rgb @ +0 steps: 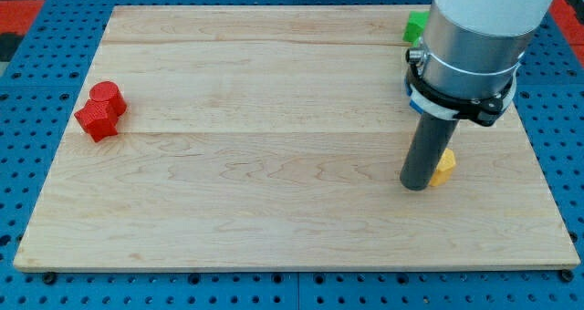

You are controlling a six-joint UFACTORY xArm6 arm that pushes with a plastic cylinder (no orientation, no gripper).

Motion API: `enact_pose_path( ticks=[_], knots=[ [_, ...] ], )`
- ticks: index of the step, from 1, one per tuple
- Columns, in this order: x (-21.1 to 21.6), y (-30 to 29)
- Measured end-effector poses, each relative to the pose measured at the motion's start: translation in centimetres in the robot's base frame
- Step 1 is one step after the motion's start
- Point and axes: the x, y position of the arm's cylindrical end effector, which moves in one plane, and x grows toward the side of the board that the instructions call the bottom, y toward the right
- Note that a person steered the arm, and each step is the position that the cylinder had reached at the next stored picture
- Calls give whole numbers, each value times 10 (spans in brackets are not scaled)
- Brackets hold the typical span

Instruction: Push the red star into bottom of yellow hexagon

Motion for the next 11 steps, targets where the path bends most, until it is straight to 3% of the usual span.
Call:
enact_pose_path(
  ticks=[1, 2, 4, 6, 7, 8, 10, 11],
  knots=[
    [-1, 4],
    [19, -54],
    [47, -240],
    [14, -386],
    [-43, -415],
    [-69, -442],
    [-118, -343],
    [-98, -316]
  ],
)
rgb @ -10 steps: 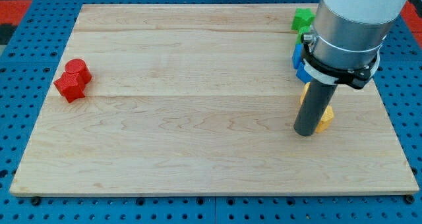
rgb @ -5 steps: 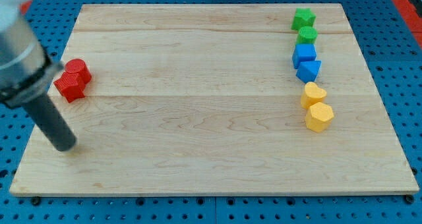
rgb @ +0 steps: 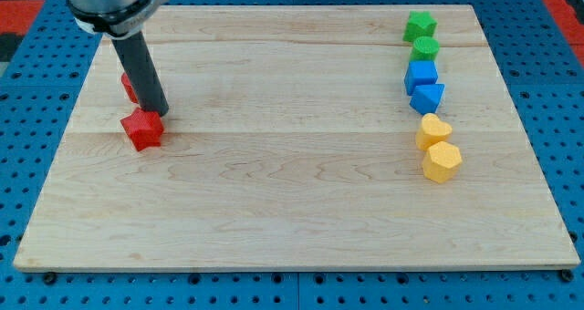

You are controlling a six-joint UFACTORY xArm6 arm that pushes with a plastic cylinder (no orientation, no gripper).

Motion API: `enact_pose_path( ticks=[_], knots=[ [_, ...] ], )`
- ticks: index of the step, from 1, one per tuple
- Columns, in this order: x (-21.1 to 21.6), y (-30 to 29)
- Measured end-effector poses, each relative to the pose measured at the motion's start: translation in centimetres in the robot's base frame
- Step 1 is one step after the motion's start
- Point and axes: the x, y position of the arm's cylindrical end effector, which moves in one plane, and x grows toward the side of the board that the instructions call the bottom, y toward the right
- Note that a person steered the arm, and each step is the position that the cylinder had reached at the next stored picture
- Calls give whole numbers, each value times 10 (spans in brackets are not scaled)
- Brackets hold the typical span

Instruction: Push the red star into bottom of yellow hexagon

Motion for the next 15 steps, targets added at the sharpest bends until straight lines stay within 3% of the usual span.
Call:
enact_pose_path(
  ticks=[2, 3, 4, 5, 7, 8, 11, 13, 15],
  knots=[
    [24, -83],
    [38, -43],
    [44, 68],
    [69, 84],
    [27, -12],
    [49, -46],
    [120, 40],
    [122, 81],
    [95, 95]
  ],
)
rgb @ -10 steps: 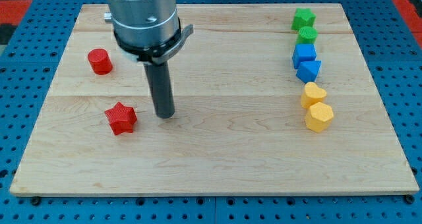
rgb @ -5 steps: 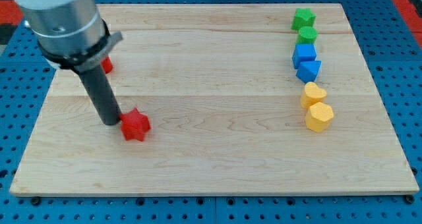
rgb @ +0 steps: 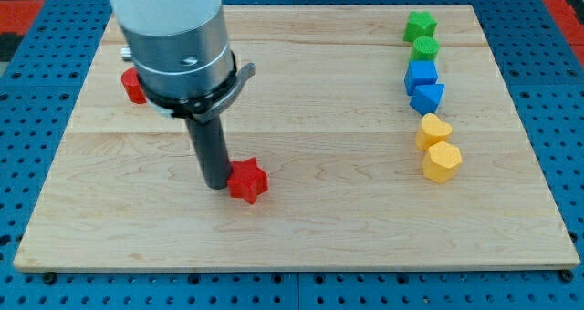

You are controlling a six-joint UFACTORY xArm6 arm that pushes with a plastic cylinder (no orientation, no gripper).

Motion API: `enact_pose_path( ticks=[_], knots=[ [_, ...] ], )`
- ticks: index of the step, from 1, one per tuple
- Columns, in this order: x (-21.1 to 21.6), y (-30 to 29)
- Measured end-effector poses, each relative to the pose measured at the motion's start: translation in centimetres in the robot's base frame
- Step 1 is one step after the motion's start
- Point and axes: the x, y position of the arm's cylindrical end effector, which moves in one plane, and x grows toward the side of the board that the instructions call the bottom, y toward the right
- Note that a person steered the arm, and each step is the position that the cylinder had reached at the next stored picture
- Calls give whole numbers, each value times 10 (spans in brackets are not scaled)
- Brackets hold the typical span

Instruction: Push the red star into bottom of yellow hexagon

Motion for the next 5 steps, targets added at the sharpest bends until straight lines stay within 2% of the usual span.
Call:
enact_pose_path(
  ticks=[3, 5],
  knots=[
    [8, 164],
    [20, 208]
  ],
)
